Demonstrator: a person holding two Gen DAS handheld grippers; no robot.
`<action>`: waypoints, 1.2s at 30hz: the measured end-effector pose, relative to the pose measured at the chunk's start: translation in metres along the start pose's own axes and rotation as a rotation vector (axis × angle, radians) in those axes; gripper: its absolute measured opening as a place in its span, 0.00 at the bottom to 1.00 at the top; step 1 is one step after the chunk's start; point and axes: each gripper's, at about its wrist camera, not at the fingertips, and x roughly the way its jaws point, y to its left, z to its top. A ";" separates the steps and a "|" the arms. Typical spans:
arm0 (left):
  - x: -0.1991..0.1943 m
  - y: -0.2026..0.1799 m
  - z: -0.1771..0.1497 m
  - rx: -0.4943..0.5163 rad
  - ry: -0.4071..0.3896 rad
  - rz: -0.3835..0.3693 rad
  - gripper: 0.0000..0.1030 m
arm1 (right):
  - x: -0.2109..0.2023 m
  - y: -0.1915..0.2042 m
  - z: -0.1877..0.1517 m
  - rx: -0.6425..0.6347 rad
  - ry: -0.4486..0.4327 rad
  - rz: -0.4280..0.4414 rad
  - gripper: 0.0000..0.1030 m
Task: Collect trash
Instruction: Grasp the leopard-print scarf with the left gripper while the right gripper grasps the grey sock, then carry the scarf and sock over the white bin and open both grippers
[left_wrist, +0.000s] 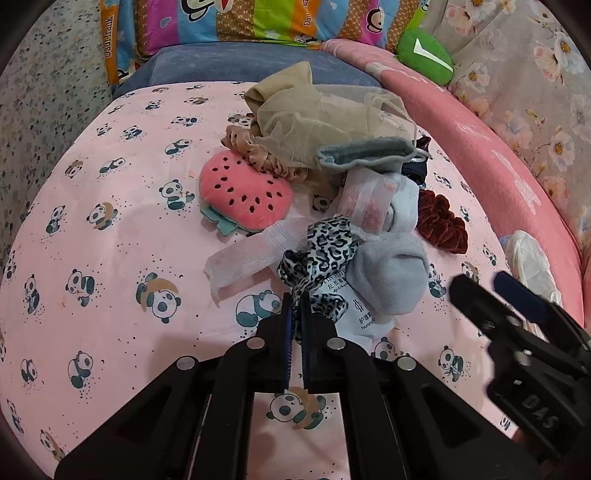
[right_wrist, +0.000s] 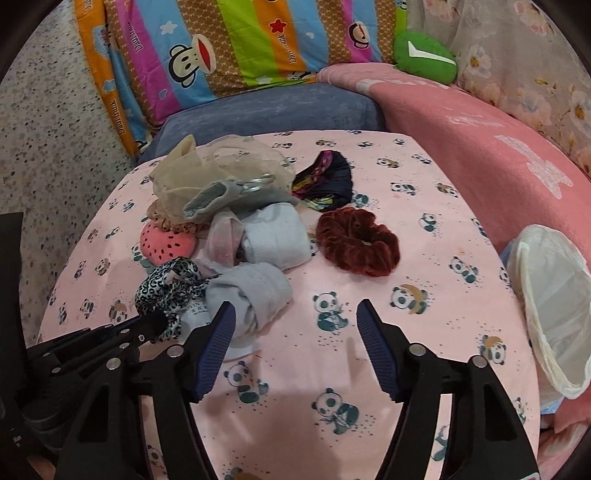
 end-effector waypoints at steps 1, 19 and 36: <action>-0.001 0.000 0.000 0.004 -0.001 0.001 0.03 | 0.003 0.005 0.001 -0.009 0.002 0.012 0.56; -0.028 -0.015 0.002 0.046 -0.044 0.012 0.03 | 0.009 0.016 -0.011 -0.048 0.041 0.069 0.10; -0.093 -0.113 -0.008 0.198 -0.148 -0.099 0.03 | -0.098 -0.073 -0.020 0.103 -0.126 -0.024 0.09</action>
